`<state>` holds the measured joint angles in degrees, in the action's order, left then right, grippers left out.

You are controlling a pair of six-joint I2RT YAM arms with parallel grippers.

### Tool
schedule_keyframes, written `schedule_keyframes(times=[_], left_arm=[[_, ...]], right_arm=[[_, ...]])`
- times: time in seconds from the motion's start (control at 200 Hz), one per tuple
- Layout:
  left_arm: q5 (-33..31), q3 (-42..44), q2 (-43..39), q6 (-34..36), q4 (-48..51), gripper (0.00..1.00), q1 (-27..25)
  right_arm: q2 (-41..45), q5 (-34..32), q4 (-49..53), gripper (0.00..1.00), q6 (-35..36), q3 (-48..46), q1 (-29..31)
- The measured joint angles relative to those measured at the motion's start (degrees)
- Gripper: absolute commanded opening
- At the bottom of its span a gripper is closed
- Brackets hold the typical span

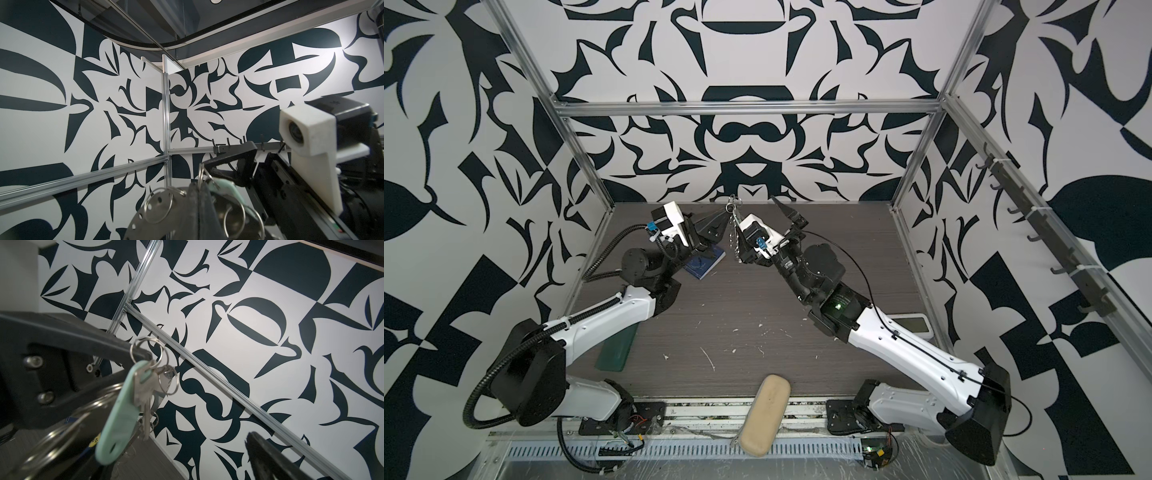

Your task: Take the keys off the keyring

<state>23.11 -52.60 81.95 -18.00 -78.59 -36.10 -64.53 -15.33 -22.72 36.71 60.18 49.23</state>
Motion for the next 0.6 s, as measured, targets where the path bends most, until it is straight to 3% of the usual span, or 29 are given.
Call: schedule_keyframes(times=[0.6], left_arm=[[-1.27,0.0,0.0,1.55,0.0,0.0,-0.87]], right_arm=[[-0.55,-6.1,-1.62,1.0,4.0,3.1,0.5]])
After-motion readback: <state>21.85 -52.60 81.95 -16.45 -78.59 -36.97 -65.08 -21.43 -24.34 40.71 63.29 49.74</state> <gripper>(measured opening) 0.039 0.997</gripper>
